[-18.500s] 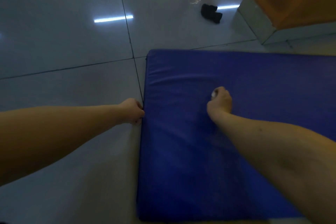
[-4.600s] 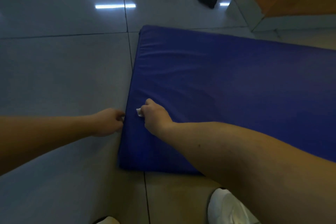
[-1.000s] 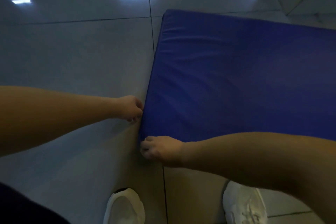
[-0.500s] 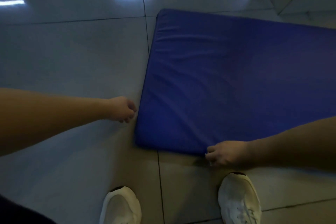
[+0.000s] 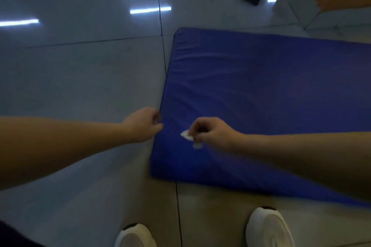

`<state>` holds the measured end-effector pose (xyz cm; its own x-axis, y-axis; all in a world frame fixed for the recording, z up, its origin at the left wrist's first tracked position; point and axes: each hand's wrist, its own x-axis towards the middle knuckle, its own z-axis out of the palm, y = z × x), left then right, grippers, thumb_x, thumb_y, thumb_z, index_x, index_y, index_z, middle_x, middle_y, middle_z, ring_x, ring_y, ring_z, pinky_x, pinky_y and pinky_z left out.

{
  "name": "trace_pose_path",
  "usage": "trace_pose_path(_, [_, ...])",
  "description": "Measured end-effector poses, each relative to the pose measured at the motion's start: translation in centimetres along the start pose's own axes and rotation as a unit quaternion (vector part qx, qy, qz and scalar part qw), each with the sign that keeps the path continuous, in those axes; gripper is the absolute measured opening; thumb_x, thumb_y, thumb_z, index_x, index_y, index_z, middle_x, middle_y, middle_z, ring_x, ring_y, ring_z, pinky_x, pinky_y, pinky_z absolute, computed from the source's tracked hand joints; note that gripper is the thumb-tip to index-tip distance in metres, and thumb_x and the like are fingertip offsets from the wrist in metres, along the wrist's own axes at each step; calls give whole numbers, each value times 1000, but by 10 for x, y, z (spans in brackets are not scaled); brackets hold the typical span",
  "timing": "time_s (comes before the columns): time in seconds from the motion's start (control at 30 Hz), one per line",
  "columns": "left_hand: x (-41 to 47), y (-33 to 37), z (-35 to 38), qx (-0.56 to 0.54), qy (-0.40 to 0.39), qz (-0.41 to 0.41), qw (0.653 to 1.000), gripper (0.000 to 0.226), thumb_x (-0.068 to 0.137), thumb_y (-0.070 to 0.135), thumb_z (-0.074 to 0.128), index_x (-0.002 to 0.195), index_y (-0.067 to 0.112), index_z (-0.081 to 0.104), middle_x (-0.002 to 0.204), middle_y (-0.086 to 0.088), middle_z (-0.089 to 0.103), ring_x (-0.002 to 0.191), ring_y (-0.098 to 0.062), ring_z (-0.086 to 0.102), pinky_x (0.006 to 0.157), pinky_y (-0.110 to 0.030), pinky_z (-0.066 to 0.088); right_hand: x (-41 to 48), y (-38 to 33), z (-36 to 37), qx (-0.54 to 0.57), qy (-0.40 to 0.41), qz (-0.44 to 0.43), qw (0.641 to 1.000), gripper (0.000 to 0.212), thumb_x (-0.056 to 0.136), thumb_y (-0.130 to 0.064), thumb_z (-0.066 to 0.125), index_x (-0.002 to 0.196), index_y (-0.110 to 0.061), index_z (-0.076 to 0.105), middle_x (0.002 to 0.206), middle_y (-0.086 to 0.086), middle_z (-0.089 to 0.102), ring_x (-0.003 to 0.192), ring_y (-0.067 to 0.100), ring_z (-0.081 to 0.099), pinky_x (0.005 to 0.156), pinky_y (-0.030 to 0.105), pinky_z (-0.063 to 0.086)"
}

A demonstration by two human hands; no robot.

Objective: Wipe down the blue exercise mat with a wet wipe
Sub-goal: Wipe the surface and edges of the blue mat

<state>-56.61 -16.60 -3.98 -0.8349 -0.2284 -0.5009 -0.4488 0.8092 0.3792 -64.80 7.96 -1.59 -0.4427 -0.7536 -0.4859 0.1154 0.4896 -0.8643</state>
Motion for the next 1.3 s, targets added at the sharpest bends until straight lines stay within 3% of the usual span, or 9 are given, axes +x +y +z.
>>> trace_pose_path(0.13, [2, 31, -10, -156, -58, 40, 985, 26, 94, 21, 66, 119, 22, 64, 101, 9, 65, 91, -5, 61, 78, -19, 47, 31, -23, -9, 86, 23, 38, 995, 8, 94, 0, 64, 99, -4, 68, 89, 9, 70, 83, 18, 68, 73, 25, 57])
trace_pose_path(0.37, [-5, 49, -7, -384, -153, 10, 911, 25, 91, 21, 70, 116, 20, 67, 105, -3, 74, 98, -19, 71, 88, -35, 60, 42, -13, -9, 120, 111, 88, 983, 6, 95, -9, 68, 99, -11, 65, 93, 8, 69, 79, 17, 69, 67, 27, 57])
trace_pose_path(0.5, [-3, 48, 0, -293, -96, 6, 951, 19, 91, 27, 71, 105, 14, 69, 94, -4, 75, 86, -17, 73, 80, -33, 62, 43, -11, -7, 10, 176, 116, 977, 10, 93, -15, 71, 100, -15, 64, 95, 4, 68, 84, 19, 69, 67, 29, 59])
trace_pose_path(0.63, [5, 46, -2, -272, -39, -18, 961, 14, 94, 22, 66, 99, 10, 67, 89, -8, 72, 74, -15, 70, 67, -25, 57, 49, -26, -9, -143, 224, 21, 964, 9, 97, -15, 60, 97, -20, 67, 94, -6, 67, 83, 10, 65, 63, 20, 50])
trace_pose_path(0.77, [14, 45, -13, -290, -40, -31, 956, 14, 96, 20, 64, 101, 7, 68, 93, -11, 72, 78, -17, 69, 69, -25, 57, 60, -40, 6, -52, 108, 4, 993, 13, 98, -20, 65, 104, -17, 75, 91, -3, 76, 78, 3, 72, 63, 13, 53])
trace_pose_path(0.97, [39, 37, -40, -332, -67, -36, 940, 24, 91, -3, 53, 102, 8, 72, 98, -13, 74, 90, -23, 71, 81, -35, 58, 110, -40, -5, 25, 173, 43, 984, 13, 90, -20, 76, 99, -11, 74, 92, 5, 75, 85, 16, 73, 74, 27, 61])
trace_pose_path(1.07, [69, 26, -49, -242, -5, -30, 970, 22, 96, 6, 55, 112, 12, 70, 100, -7, 73, 88, -19, 70, 77, -28, 58, 151, -43, -24, -39, 226, 20, 973, 1, 89, -9, 74, 89, -10, 74, 81, 4, 73, 75, 14, 71, 68, 31, 60])
trace_pose_path(1.17, [104, -2, -56, -100, 58, -61, 991, 32, 98, 25, 62, 128, 14, 64, 118, -3, 68, 105, -20, 65, 94, -33, 52, 193, -45, -59, -100, 310, -2, 945, 13, 91, -15, 70, 79, -17, 73, 78, 0, 73, 76, 13, 71, 73, 33, 61])
trace_pose_path(1.3, [141, -29, -56, -43, 44, -76, 995, 61, 96, 40, 64, 149, 17, 46, 119, -6, 59, 105, -24, 59, 99, -36, 48, 234, -44, -104, -148, 398, -27, 905, 33, 100, -30, 62, 72, -13, 71, 79, 4, 70, 66, 8, 65, 61, 14, 51])
